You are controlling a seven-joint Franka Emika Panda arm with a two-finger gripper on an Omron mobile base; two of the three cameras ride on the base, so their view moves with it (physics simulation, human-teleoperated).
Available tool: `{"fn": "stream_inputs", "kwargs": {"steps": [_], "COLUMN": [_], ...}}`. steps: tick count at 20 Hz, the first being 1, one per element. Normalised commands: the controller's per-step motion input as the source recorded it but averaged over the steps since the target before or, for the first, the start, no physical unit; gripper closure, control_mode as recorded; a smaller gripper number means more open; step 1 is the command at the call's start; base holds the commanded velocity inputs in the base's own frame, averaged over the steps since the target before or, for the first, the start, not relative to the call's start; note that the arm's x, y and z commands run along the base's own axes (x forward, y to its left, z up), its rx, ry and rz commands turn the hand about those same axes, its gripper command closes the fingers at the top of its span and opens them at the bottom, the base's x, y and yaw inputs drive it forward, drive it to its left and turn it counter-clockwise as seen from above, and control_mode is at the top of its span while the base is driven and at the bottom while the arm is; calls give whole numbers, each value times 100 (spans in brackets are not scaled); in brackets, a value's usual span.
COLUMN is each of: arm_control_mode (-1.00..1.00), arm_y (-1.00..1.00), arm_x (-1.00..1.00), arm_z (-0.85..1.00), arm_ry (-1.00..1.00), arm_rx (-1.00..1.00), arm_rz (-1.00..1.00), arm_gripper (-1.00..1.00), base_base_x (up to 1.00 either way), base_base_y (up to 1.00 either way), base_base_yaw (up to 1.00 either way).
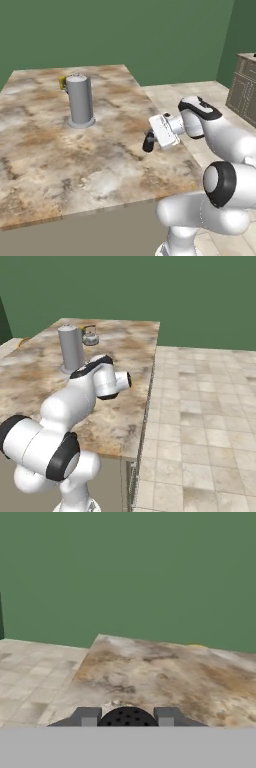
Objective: Move the shaker and shaker from the cabinet to the dining counter.
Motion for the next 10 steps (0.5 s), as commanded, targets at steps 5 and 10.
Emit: {"fn": "stream_inputs", "kwargs": {"steps": [5,10], "arm_control_mode": [-100,-100], "arm_y": [0,0], "arm_x": [-3,-4], "arm_z": [-31,-36], "arm_ry": [0,0], "arm_rx": [0,0], "arm_rz": [-10,-9], "arm_gripper": [100,100], "base_base_x": [0,0], "base_base_y": [0,0], "base_base_yaw": [0,0]}}
